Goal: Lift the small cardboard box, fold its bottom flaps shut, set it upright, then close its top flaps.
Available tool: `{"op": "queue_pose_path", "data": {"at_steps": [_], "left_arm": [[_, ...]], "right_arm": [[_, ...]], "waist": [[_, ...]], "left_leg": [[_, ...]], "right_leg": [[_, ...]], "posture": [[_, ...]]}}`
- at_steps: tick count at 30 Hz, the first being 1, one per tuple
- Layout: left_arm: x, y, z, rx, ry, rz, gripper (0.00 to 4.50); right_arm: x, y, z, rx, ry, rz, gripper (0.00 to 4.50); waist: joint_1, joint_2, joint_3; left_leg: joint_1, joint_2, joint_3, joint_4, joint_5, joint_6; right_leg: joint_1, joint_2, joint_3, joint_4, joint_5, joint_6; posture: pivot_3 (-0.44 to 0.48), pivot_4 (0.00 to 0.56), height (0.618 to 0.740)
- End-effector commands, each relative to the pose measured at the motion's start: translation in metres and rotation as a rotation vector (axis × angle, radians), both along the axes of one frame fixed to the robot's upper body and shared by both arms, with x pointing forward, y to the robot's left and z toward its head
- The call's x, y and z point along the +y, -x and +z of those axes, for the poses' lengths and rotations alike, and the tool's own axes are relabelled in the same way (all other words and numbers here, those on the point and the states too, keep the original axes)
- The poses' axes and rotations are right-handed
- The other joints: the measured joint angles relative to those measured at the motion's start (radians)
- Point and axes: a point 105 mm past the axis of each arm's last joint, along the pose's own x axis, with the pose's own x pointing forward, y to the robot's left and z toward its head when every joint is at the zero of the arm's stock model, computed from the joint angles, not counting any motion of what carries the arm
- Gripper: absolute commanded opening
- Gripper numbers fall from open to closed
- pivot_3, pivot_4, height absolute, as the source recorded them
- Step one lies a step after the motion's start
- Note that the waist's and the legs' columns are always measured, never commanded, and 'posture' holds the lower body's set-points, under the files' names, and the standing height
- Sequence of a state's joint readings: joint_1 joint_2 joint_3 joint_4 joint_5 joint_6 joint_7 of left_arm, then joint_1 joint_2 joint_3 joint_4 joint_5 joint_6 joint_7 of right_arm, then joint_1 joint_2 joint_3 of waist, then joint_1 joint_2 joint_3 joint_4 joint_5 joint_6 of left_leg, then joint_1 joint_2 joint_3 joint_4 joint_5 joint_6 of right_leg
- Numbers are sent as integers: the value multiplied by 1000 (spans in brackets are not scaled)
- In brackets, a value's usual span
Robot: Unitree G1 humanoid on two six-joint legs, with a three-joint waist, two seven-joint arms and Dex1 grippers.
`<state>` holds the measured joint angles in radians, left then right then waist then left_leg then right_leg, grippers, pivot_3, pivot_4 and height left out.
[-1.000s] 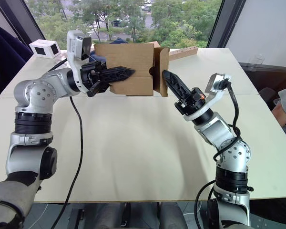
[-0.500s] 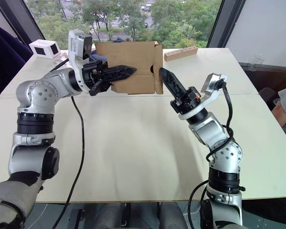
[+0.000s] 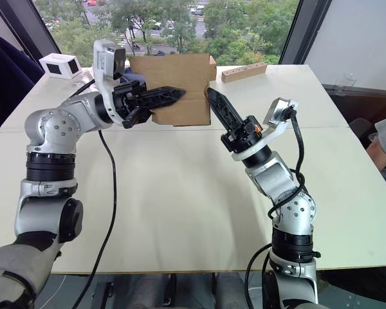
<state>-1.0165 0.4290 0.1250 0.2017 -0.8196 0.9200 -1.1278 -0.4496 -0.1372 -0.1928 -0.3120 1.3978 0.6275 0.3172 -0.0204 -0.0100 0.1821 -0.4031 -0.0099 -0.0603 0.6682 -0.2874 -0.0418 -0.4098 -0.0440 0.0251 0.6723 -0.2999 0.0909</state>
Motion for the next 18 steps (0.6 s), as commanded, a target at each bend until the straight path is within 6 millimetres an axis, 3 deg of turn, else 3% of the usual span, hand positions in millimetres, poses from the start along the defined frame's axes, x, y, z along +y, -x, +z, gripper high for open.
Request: {"op": "queue_pose_path", "data": {"at_steps": [1, 6, 11, 16, 17, 18], "left_arm": [[1, 2, 12, -51, 31, 5, 0], [2, 3, 12, -50, 36, 3, 0], [4, 2, 14, -50, 49, 11, 0], [5, 2, 14, -51, 51, 16, 0], [5, 2, 14, -51, 51, 16, 0], [5, 2, 15, -51, 52, 16, 0]], "right_arm": [[15, 16, 11, -51, -10, 80, 731], [11, 15, 11, -42, -26, 70, 731], [-13, 11, 24, -36, -166, 46, 731], [-10, 14, 23, -35, -153, 74, 731], [-9, 14, 22, -33, -151, 78, 209], [-8, 14, 21, -31, -150, 79, 73]], "waist": [[0, 0, 0], [0, 0, 0], [0, 0, 0], [0, 0, 0], [-1, 0, 0], [-1, 0, 0]], "left_leg": [[0, 0, 0, 0, 0, 0], [0, 0, 0, 0, 0, 0], [0, 0, 0, 0, 0, 0], [0, 0, 0, 0, 0, 0], [0, 0, 0, 0, 0, 0], [0, 0, 0, 0, 0, 0]], "right_leg": [[0, 0, 0, 0, 0, 0], [0, 0, 0, 0, 0, 0], [0, 0, 0, 0, 0, 0], [0, 0, 0, 0, 0, 0], [0, 0, 0, 0, 0, 0], [0, 0, 0, 0, 0, 0]], "posture": [[0, 150, 740], [0, 150, 740], [0, 150, 740], [0, 150, 740], [0, 150, 740], [0, 150, 740]]}}
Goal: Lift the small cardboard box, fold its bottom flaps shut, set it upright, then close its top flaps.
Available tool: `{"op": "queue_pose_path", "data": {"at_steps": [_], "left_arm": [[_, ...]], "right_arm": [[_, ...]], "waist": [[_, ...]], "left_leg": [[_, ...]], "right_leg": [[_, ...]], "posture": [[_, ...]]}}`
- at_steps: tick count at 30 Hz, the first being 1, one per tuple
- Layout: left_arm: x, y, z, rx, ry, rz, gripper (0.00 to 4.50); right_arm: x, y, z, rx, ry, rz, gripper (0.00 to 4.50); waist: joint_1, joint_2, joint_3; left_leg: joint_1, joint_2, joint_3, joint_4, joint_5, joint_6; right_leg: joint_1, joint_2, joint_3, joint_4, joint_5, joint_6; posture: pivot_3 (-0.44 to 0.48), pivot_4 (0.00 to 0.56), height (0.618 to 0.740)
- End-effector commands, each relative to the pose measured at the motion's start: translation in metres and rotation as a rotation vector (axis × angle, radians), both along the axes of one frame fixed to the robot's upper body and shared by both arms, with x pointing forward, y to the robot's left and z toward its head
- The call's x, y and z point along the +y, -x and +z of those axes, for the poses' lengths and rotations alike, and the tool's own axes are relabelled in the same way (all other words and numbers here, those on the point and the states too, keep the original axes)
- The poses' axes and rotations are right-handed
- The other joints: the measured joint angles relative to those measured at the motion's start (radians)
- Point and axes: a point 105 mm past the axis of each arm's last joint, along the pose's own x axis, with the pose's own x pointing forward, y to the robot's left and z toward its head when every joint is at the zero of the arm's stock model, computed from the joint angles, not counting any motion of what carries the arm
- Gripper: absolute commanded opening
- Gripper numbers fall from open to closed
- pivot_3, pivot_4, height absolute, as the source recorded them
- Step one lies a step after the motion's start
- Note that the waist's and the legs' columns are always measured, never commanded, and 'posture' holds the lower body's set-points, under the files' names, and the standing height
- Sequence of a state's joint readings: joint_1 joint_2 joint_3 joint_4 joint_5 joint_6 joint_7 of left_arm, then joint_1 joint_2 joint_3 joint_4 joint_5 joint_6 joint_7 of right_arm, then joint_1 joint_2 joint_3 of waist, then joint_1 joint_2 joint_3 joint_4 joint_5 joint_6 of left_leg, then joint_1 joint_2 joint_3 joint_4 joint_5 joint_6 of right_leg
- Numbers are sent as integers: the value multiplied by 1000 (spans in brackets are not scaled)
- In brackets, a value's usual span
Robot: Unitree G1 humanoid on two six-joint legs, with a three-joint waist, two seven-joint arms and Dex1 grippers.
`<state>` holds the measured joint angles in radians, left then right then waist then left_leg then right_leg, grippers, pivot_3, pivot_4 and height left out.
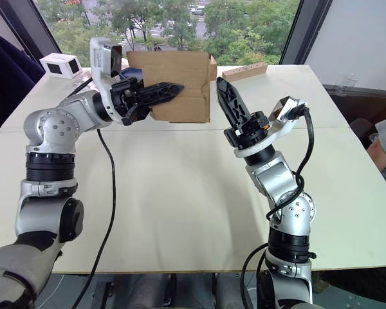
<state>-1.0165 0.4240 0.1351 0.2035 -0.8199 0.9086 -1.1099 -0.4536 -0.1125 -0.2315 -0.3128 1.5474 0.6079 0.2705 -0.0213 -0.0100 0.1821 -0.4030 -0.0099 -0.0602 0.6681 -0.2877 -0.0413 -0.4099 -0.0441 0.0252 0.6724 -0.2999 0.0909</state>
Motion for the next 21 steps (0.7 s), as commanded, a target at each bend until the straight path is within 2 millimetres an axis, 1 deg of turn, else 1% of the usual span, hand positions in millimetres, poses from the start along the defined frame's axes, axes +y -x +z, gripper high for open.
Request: {"op": "queue_pose_path", "data": {"at_steps": [1, 8, 12, 17, 21], "left_arm": [[4, 4, 13, -47, 38, -5, 0], [5, 5, 14, -49, 40, -6, 0], [3, 7, 13, -47, 36, -18, 0], [2, 5, 11, -51, 25, -17, 0], [0, 7, 8, -52, 11, -25, 0]], "right_arm": [[4, 11, 9, -51, -3, 29, 27], [-8, 6, 4, -25, 2, -44, 27], [-9, 4, 2, -22, 42, -72, 27], [3, 4, -2, -28, 105, -62, 27], [21, 9, -8, -43, 187, -21, 27]], "waist": [[0, 0, 0], [1, 0, 0], [1, 0, 0], [-1, 0, 0], [1, 0, 0]], "left_leg": [[0, 0, 0, 0, 0, 0], [0, 0, 0, 0, 0, 0], [0, 0, 0, 0, 0, 0], [0, 0, 0, 0, 0, 0], [0, 0, 0, 0, 0, 0]], "right_leg": [[0, 0, 0, 0, 0, 0], [0, 0, 0, 0, 0, 0], [0, 0, 0, 0, 0, 0], [0, 0, 0, 0, 0, 0], [0, 0, 0, 0, 0, 0]], "posture": [[0, 150, 740], [0, 150, 740], [0, 150, 740], [0, 150, 740], [0, 150, 740]]}}
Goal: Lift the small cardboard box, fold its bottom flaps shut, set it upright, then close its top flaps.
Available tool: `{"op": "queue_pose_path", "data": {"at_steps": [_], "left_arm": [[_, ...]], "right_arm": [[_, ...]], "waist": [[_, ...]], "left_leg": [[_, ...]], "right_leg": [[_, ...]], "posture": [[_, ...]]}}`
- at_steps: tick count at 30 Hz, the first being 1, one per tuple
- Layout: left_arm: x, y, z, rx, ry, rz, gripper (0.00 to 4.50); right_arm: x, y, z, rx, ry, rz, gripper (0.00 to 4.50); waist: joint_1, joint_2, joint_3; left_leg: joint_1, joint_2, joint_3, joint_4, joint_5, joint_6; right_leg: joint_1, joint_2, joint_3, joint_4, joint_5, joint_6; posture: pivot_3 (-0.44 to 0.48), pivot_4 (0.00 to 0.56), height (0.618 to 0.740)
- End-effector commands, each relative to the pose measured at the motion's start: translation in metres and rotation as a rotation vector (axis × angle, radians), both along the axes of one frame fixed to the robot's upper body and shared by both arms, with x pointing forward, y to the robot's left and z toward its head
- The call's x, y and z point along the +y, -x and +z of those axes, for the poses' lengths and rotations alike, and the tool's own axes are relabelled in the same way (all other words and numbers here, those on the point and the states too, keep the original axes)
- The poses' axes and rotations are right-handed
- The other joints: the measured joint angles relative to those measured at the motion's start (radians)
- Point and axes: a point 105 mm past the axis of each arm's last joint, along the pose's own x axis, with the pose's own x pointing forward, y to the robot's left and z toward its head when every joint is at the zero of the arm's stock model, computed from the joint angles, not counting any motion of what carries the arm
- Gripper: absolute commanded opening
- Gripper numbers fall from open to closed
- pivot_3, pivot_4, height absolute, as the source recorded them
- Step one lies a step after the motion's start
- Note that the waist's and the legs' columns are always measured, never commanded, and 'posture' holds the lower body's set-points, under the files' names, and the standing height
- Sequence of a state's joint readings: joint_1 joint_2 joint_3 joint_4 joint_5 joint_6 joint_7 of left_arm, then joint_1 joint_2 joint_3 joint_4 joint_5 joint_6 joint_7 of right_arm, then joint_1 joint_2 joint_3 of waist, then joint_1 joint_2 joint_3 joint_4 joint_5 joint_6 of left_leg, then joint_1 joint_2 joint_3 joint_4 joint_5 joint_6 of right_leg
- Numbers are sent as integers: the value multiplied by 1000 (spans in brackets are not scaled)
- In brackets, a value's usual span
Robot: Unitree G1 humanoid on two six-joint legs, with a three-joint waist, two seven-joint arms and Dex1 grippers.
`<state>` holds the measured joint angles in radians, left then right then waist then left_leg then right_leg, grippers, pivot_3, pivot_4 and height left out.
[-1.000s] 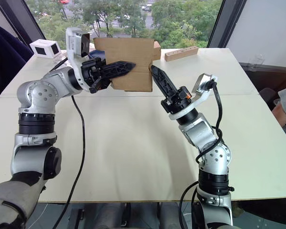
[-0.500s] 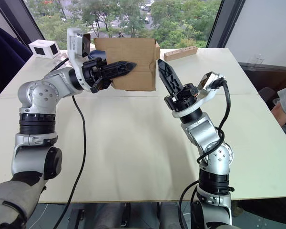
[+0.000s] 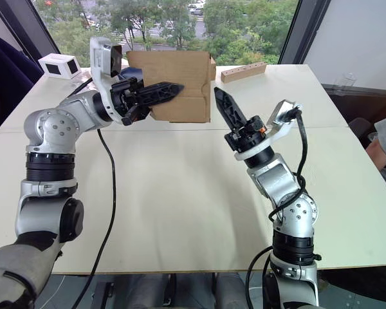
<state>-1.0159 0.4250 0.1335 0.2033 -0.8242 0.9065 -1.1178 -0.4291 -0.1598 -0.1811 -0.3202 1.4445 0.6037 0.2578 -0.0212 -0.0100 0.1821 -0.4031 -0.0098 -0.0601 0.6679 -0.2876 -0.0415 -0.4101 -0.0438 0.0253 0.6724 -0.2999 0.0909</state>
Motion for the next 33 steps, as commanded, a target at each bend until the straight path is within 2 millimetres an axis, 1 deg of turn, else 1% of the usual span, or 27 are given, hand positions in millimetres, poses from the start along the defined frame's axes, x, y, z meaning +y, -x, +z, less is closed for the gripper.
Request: {"op": "queue_pose_path", "data": {"at_steps": [1, 6, 9, 11, 13, 14, 16, 18, 19, 22, 24, 25, 26, 27, 28, 29, 30, 31, 33], "left_arm": [[0, 6, 7, -51, 4, -13, 0], [-3, 8, 2, -60, -33, -23, 0], [-4, 9, 0, -57, -43, -28, 0], [-3, 9, -2, -56, -65, -23, 0], [-1, 11, -5, -61, -113, -25, 0], [2, 12, -8, -81, -169, -13, 0], [5, 12, -12, -107, -250, 0, 0], [6, 11, -23, -203, -444, 13, 0], [7, 10, -27, -239, -519, 18, 0], [9, 6, -30, -302, -697, 13, 0], [5, 6, -31, -406, -871, -14, 0], [3, 7, -32, -436, -918, -28, 0], [1, 7, -33, -451, -959, -39, 0], [-4, 4, -39, -450, -1033, -32, 0], [-6, 1, -43, -449, -1086, -22, 0], [-8, -2, -53, -428, -1187, -5, 0], [-13, 0, -60, -395, -1243, -4, 0], [-19, 6, -63, -358, -1266, -30, 0], [-30, 19, -68, -339, -1280, -95, 0]], "right_arm": [[16, 16, 7, -71, 51, 59, 27], [26, 19, 2, -69, 78, 87, 27], [24, 19, 0, -68, 92, 70, 27], [17, 19, -2, -65, 102, 45, 27], [4, 23, -4, -63, 122, 17, 27], [-6, 26, -8, -57, 159, -5, 27], [-18, 31, -14, -47, 222, -30, 27], [-31, 38, -25, -36, 364, -54, 27], [-34, 41, -29, -33, 418, -58, 27], [-42, 50, -36, -51, 612, -65, 27], [-50, 56, -49, -84, 906, -99, 27], [-53, 58, -54, -96, 999, -111, 27], [-57, 56, -60, -115, 1119, -138, 27], [-61, 56, -67, -138, 1249, -157, 27], [-62, 56, -71, -159, 1334, -164, 27], [-63, 59, -77, -179, 1412, -154, 27], [-61, 64, -81, -195, 1463, -128, 27], [-59, 69, -85, -206, 1496, -104, 27], [-55, 76, -92, -224, 1556, -70, 27]], "waist": [[0, 0, 0], [1, 0, 0], [1, 0, 0], [1, 0, 0], [3, 0, 0], [3, 0, 0], [4, 0, 0], [4, 0, 0], [5, 0, 0], [7, 0, 0], [7, 1, 1], [9, 3, 2], [9, 2, 1], [8, 1, 1], [8, 2, 1], [8, 2, 1], [8, 2, 1], [7, 2, 1], [4, 1, 1]], "left_leg": [[0, 0, 0, 0, 0, 0], [0, 0, 0, 0, 0, 0], [0, 0, 0, 0, 0, 0], [0, 0, 0, 0, 0, 0], [0, 0, 0, 0, 0, 0], [0, 0, 0, 0, 0, 0], [0, -1, 0, 0, 0, 0], [0, -1, 0, 0, 0, 0], [0, -1, 0, 0, 0, 0], [0, -1, 0, 0, 0, 1], [0, 0, 0, 0, 0, 1], [0, 0, 0, 0, 0, 1], [-2, -4, 0, -1, 0, 1], [-1, -6, 0, -1, -1, 2], [-1, -5, 0, 0, -1, 2], [-1, -6, 0, 0, 0, 3], [-1, -7, 0, 0, 0, 4], [-2, -7, 0, 0, 0, 4], [-2, -7, -1, 0, 0, 4]], "right_leg": [[0, 0, 0, 0, 0, 0], [0, 0, 0, 0, 0, 0], [0, 0, 0, 0, 0, 0], [0, 0, 0, 0, 0, 0], [0, 0, 0, 0, 0, 0], [0, 0, 0, 0, 0, 0], [0, 0, 0, 0, 0, 0], [1, 0, 0, -1, 0, 0], [1, 0, 0, -1, 0, 0], [1, 1, 0, -2, 0, 0], [2, 1, 0, -2, 0, 0], [1, 1, 0, -2, 0, 0], [1, 1, 0, -3, 0, 0], [2, 1, 0, -4, 0, 0], [2, 2, 0, -4, 0, 0], [2, 1, 0, -4, 0, 0], [3, 1, 0, -4, 0, 0], [3, 1, 0, -4, 0, 0], [2, 1, 0, -4, -1, 1]], "posture": [[0, 150, 740], [0, 150, 740], [0, 150, 740], [0, 150, 740], [0, 150, 740], [0, 150, 740], [0, 150, 740], [0, 150, 740], [0, 150, 740], [0, 150, 740], [0, 150, 740], [0, 150, 740], [0, 150, 740], [0, 150, 740], [0, 150, 740], [0, 150, 740], [0, 150, 740], [0, 150, 740], [0, 150, 740]]}}
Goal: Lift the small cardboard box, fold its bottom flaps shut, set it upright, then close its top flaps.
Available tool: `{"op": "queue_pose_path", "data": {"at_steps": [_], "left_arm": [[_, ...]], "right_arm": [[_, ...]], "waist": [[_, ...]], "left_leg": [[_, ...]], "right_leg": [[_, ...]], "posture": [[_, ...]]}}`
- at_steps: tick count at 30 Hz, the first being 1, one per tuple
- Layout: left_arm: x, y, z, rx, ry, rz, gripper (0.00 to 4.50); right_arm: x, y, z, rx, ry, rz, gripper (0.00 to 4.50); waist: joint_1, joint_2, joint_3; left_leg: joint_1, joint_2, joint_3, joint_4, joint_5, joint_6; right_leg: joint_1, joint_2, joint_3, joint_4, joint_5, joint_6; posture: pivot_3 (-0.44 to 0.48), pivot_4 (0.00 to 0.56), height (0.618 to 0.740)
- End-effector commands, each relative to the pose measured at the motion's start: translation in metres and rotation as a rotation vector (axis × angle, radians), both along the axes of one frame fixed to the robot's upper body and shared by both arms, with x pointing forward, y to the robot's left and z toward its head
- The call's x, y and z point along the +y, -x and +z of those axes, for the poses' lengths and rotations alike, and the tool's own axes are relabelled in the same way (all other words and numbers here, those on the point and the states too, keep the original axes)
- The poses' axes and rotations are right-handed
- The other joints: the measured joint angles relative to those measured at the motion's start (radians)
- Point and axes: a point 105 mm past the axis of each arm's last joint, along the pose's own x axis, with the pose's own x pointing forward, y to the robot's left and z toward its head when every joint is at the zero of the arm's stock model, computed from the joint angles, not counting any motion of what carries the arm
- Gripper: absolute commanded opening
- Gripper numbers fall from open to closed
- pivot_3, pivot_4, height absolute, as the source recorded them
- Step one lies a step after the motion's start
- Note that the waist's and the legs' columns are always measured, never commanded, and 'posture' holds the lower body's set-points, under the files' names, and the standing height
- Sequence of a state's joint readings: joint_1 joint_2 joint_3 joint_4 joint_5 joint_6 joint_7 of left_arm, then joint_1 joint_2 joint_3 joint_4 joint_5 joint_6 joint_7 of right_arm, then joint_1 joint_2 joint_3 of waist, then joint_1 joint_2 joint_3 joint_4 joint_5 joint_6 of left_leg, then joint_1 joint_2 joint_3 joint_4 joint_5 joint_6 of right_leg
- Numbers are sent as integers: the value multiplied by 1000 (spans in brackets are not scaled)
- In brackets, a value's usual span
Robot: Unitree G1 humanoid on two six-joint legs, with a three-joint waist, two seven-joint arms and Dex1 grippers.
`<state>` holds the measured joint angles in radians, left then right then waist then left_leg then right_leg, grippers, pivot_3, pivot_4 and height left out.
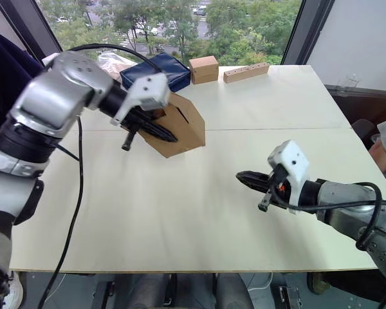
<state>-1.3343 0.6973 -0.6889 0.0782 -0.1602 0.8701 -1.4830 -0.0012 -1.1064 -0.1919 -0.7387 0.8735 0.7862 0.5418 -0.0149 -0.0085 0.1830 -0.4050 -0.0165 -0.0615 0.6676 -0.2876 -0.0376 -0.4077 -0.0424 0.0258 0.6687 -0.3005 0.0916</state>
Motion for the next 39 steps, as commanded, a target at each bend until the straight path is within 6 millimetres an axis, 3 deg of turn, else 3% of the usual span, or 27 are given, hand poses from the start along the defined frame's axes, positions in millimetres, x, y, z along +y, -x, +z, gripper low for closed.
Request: {"op": "queue_pose_path", "data": {"at_steps": [1, 7, 10, 20, 23, 24, 26, 28, 32, 39], "left_arm": [[-15, 19, 1, 26, -55, -42, 0], [-11, 11, -41, -11, -157, -54, 0], [-9, 11, -53, -31, -184, -70, 0], [-14, 21, -63, 13, -187, -78, 0], [-14, 23, -62, 22, -186, -67, 624], [-13, 23, -62, 24, -185, -65, 1036], [-17, 25, -54, 21, -154, -72, 1935], [-20, 29, -46, 43, -126, -77, 2528], [-23, 30, -27, 135, -44, 46, 2528], [-29, 24, 35, 304, 300, 211, 2528]], "right_arm": [[10, 14, -2, -37, 103, 76, 27], [18, 19, 3, -89, 115, 43, 27], [19, 20, 2, -95, 98, 14, 27], [17, 18, -7, -73, 75, -22, 27], [17, 15, -8, -70, 75, -22, 0], [17, 14, -8, -70, 76, -21, 0], [17, 11, -7, -71, 74, -16, 0], [17, 9, -6, -71, 74, -10, 0], [16, 6, -4, -68, 62, -3, 0], [16, 1, 4, -43, -68, 14, 0]], "waist": [[-3, 0, 0], [-1, 0, 0], [1, 0, 0], [3, 0, 0], [0, 0, 0], [0, 0, 0], [1, 0, 0], [2, 0, 0], [3, 0, 0], [-3, 0, 0]], "left_leg": [[-1, 0, -1, 0, 0, 0], [1, 5, -1, 0, 0, 0], [1, 5, -1, 0, 0, 0], [-1, 4, -2, 1, 0, 0], [0, 5, -1, 1, 0, 0], [0, 5, -1, 1, 0, 0], [0, 5, -1, 1, 0, 0], [0, 5, -1, 1, 0, 0], [-1, 4, -1, 2, 0, 0], [0, 4, -1, 2, 0, 0]], "right_leg": [[-1, 0, 0, 0, 0, 0], [0, 0, 0, 1, 0, 0], [1, 0, 0, 1, 0, 0], [0, -1, 0, 0, 0, 0], [0, 0, 0, 1, 0, 0], [0, 0, 0, 1, 0, 0], [0, 0, 0, 1, 0, 0], [0, 0, 0, 1, 0, 0], [0, 0, 0, 1, 0, 0], [0, 0, 0, 1, 0, 0]], "posture": [[0, 150, 740], [0, 150, 740], [0, 150, 740], [0, 150, 740], [0, 150, 740], [0, 150, 740], [0, 150, 740], [0, 150, 740], [0, 150, 740], [0, 150, 740]]}}
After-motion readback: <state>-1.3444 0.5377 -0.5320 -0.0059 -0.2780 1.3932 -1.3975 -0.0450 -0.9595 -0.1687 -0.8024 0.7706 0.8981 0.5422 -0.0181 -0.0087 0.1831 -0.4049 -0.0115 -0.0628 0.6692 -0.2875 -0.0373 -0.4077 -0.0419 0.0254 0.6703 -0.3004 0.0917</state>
